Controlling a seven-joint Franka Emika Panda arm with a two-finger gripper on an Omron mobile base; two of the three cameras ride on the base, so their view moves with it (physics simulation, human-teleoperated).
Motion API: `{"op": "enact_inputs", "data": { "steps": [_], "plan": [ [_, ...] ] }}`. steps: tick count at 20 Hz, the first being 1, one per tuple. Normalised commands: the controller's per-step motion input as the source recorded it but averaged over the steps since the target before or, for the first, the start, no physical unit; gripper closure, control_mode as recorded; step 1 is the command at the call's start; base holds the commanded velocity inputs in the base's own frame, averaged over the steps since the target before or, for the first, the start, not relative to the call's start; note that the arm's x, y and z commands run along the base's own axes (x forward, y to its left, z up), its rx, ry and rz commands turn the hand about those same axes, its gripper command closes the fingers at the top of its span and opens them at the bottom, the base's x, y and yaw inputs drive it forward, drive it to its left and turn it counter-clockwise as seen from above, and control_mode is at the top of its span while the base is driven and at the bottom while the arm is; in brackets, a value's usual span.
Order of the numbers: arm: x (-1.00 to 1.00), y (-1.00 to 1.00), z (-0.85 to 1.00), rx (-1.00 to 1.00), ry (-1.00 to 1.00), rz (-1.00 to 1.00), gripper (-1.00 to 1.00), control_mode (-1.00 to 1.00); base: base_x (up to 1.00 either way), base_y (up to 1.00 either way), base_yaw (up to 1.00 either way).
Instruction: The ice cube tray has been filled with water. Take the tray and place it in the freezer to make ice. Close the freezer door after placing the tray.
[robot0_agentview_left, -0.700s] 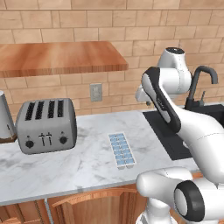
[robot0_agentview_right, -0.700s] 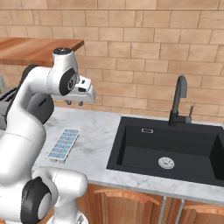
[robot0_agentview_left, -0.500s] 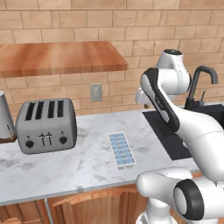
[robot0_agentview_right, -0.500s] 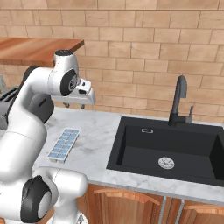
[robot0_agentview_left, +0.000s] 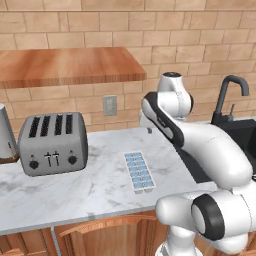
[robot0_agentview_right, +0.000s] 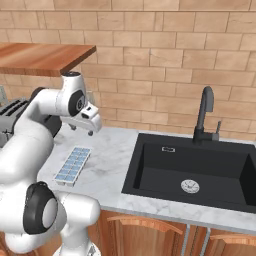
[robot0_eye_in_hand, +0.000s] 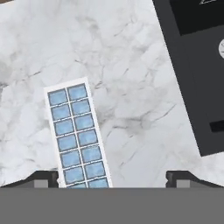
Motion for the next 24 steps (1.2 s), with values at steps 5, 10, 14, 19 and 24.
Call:
{"op": "enact_inputs", "data": {
  "steps": [5, 10, 14, 19, 24],
  "plan": [
    [0.47, 0.22, -0.44, 0.0, -0.03, -0.44, -1.0, -1.0, 0.0, 0.0, 0.0],
    [0.49, -0.12, -0.57, 0.28, 0.0, -0.13, -1.0, -1.0, 0.0, 0.0, 0.0],
    [0.59, -0.03, -0.48, 0.11, 0.03, 0.01, -1.0, -1.0, 0.0, 0.0, 0.0],
    [0.53, 0.0, -0.4, 0.0, 0.05, 0.12, -1.0, -1.0, 0.0, 0.0, 0.0],
    [0.47, 0.02, -0.3, 0.0, 0.25, 0.04, -1.0, -1.0, 0.0, 0.0, 0.0]
  ]
}}
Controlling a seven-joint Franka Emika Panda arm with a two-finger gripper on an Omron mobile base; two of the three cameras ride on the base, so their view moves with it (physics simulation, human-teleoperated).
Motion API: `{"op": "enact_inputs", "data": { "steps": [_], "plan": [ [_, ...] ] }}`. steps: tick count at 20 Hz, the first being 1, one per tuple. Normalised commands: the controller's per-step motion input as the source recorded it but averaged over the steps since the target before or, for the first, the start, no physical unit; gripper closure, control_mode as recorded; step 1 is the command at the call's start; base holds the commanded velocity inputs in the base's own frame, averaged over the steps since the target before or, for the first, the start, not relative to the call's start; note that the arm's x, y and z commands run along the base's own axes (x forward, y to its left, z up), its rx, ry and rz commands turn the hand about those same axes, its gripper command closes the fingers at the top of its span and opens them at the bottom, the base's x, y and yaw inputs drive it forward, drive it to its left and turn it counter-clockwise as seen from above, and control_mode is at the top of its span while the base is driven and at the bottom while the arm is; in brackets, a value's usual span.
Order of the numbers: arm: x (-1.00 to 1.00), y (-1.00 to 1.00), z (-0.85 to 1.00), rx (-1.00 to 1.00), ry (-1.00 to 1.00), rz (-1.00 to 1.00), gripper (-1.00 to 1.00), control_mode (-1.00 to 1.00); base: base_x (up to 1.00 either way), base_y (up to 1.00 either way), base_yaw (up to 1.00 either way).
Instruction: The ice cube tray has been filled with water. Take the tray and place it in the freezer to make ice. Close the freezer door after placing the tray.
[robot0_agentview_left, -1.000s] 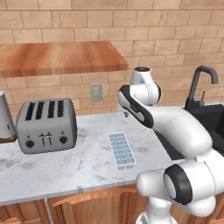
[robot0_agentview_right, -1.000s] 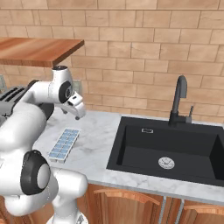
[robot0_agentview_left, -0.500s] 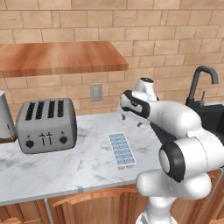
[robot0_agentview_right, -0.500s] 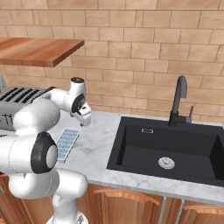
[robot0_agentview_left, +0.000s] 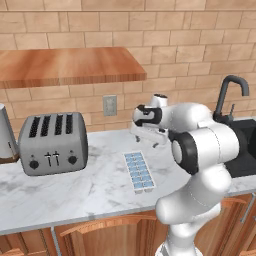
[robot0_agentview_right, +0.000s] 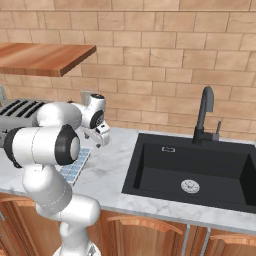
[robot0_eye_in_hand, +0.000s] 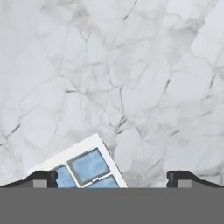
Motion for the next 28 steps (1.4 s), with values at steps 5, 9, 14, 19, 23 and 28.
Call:
{"op": "enact_inputs", "data": {
  "steps": [5, 9, 14, 19, 23, 28],
  "plan": [
    [0.46, 0.11, -0.28, 0.0, 0.27, 0.0, -1.0, -1.0, 0.0, 0.0, 0.0],
    [0.44, 0.12, -0.24, 0.0, 0.16, 0.0, -1.0, -1.0, 0.0, 0.0, 0.0],
    [0.26, 0.13, -0.33, 0.0, 0.1, 0.0, -1.0, -1.0, 0.0, 0.0, 0.0],
    [0.1, 0.16, -0.36, 0.0, 0.01, 0.0, -1.0, -1.0, 0.0, 0.0, 0.0],
    [-0.01, 0.16, -0.37, 0.0, 0.0, 0.0, -1.0, -1.0, 0.0, 0.0, 0.0],
    [-0.22, 0.1, -0.37, 0.0, -0.01, 0.0, -1.0, -1.0, 0.0, 0.0, 0.0]
  ]
}}
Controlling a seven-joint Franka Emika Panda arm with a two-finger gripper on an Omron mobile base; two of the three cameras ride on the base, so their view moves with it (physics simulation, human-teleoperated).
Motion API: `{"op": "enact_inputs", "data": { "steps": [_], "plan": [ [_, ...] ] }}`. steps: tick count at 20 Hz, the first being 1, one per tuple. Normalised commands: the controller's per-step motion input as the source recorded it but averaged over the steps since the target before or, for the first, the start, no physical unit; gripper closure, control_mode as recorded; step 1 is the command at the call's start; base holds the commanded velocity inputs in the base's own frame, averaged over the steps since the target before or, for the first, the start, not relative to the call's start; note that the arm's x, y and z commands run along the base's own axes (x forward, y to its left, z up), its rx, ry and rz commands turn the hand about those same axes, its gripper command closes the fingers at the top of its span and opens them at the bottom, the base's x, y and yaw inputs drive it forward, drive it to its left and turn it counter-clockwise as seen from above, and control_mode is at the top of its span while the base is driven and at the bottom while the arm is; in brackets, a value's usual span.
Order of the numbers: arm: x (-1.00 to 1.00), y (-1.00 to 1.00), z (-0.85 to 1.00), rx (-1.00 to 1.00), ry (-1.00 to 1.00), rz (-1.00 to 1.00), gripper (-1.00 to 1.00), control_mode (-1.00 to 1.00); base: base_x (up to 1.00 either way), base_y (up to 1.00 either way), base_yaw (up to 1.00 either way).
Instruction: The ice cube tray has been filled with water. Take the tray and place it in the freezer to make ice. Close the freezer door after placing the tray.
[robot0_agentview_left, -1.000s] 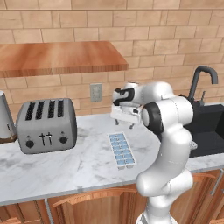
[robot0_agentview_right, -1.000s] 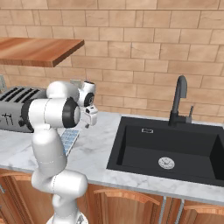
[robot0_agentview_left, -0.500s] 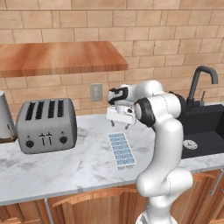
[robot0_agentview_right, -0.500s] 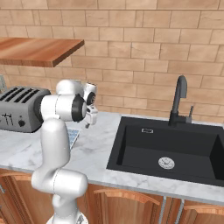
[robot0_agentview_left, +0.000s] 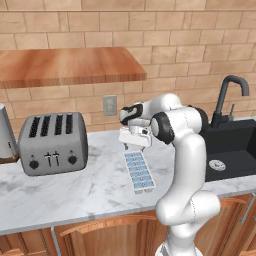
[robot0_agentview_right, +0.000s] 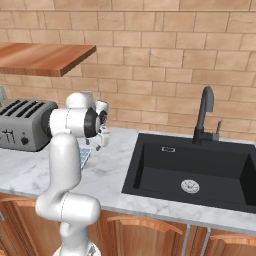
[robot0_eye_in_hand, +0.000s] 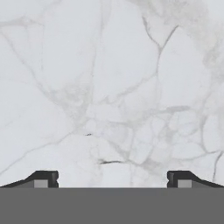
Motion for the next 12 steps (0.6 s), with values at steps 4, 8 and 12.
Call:
{"op": "enact_inputs", "data": {
  "steps": [4, 8, 12],
  "plan": [
    [-0.34, 0.11, -0.32, 0.0, 0.0, 0.0, -1.0, -1.0, 0.0, 0.0, 0.0],
    [-0.4, 0.1, -0.32, 0.0, 0.0, 0.0, -1.0, -1.0, 0.0, 0.0, 0.0],
    [-0.5, 0.14, -0.29, 0.0, 0.0, 0.0, -1.0, -1.0, 0.0, 0.0, 0.0]
  ]
}}
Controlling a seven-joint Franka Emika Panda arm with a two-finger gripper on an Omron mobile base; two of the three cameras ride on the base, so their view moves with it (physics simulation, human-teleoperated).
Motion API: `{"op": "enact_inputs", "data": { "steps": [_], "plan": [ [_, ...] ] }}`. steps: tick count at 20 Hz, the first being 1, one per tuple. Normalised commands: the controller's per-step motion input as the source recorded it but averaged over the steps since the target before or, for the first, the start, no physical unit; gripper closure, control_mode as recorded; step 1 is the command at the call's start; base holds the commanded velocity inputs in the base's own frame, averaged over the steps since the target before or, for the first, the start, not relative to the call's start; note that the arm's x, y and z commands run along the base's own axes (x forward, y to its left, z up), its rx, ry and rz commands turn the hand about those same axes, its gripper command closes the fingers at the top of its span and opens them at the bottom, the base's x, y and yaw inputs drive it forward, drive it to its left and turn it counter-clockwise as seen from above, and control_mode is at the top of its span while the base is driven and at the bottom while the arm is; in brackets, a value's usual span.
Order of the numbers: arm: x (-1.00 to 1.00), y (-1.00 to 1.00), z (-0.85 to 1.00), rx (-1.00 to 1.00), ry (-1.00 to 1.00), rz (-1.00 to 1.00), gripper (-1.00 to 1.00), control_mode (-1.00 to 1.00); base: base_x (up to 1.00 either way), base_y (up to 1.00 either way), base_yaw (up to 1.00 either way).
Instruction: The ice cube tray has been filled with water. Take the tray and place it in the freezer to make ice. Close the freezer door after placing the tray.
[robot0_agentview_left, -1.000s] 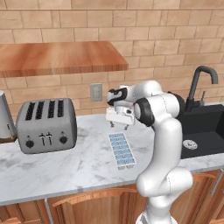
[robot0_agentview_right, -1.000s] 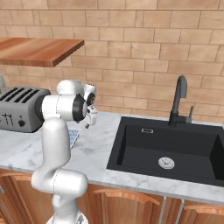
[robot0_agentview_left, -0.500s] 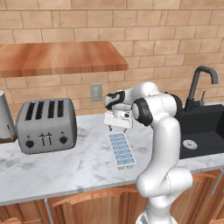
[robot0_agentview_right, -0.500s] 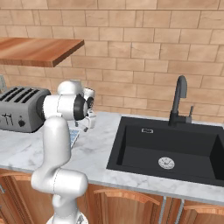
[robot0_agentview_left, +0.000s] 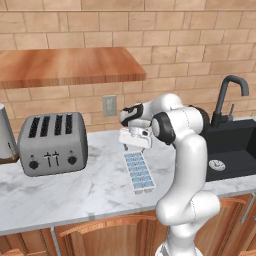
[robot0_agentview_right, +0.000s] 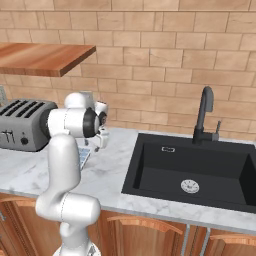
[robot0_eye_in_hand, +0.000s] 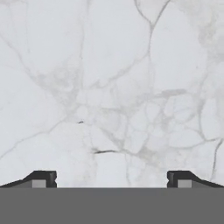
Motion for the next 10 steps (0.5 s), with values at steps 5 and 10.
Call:
{"op": "enact_inputs", "data": {
  "steps": [5, 10],
  "plan": [
    [-0.56, 0.13, -0.21, 0.0, 0.0, 0.0, -1.0, -1.0, 0.0, 0.0, 0.0],
    [-0.54, 0.15, -0.2, 0.0, 0.0, 0.0, -1.0, -1.0, 0.0, 0.0, 0.0]
  ]
}}
